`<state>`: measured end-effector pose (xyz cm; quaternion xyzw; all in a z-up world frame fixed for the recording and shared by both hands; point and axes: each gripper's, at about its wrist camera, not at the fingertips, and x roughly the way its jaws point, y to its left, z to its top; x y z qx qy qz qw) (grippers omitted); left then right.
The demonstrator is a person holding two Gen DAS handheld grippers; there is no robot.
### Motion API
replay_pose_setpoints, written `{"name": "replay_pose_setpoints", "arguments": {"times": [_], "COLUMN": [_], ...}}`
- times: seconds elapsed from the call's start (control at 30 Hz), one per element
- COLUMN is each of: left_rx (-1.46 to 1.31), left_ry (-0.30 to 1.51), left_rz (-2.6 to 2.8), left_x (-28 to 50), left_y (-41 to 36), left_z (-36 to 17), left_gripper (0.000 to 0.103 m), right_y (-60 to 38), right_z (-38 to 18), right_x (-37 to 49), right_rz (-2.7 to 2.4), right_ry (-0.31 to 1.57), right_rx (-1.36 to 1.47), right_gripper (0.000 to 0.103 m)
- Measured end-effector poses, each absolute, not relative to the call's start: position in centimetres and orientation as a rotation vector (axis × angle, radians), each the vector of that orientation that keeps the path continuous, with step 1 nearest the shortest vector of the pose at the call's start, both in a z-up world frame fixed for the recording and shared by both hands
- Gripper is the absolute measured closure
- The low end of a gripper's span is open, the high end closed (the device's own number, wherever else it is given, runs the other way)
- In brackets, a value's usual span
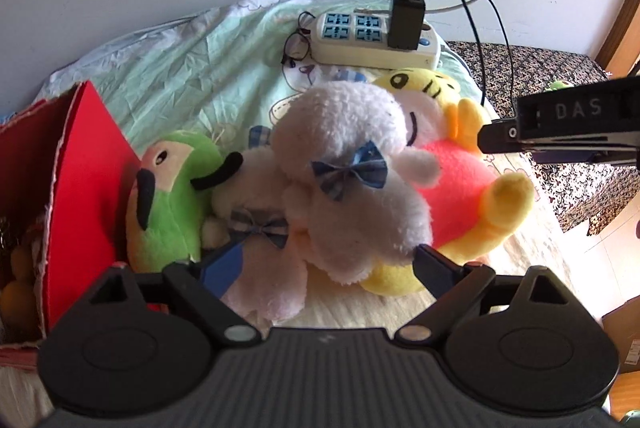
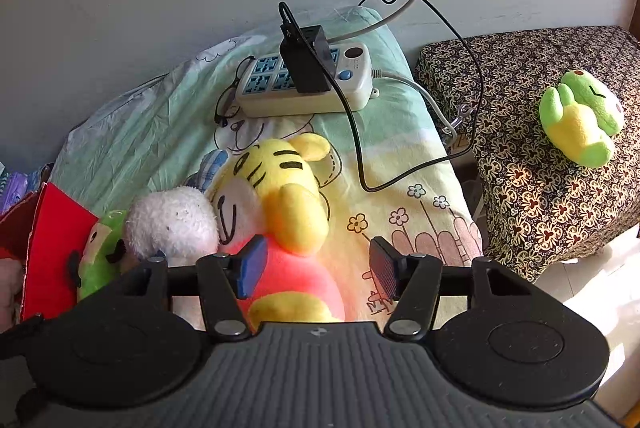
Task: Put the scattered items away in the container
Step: 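Move both grippers toward the yellow tiger plush with pink belly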
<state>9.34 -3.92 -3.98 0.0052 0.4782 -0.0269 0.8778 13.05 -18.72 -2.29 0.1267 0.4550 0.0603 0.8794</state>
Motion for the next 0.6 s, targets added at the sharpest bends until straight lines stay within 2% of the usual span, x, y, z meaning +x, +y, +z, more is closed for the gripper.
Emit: {"name": "replay_pose_setpoints", "arguments": {"times": [0.33,0.4,0.47,0.5,0.6], "left_rx": [-0.017,-0.01,0.004,0.0,-0.019], "left_ry": [0.954,0.969,0.973,0.976,0.983], "left_rz": [0.036,0.038,0.044,0.031,-0.053], "left_x": [8.5,8.2,7.7,7.4,6.0], "left_y": [-1.5,-1.6,-1.9,-1.9,-2.6], "left_z": [-3.4,-3.8,-4.1,-4.2,-4.5], "left_gripper": [0.007,0.009,0.012,0.012,0.012], "right_y": [-17.9,-17.5,-17.3,-17.2,-17.0], "right_z": [-4.2,-4.7,-5.2,-5.4,-6.2], "right_x": [14.6,15.1,15.6,15.8,16.3], "right_rz": [0.199,0.191,0.193,0.2,0.233], "right_ry": [0.975,0.983,0.985,0.988,1.005], "right_rx": [0.314,0.3,0.301,0.302,0.304], "right_gripper": [0.041,0.041,0.036,0.031,0.029]}}
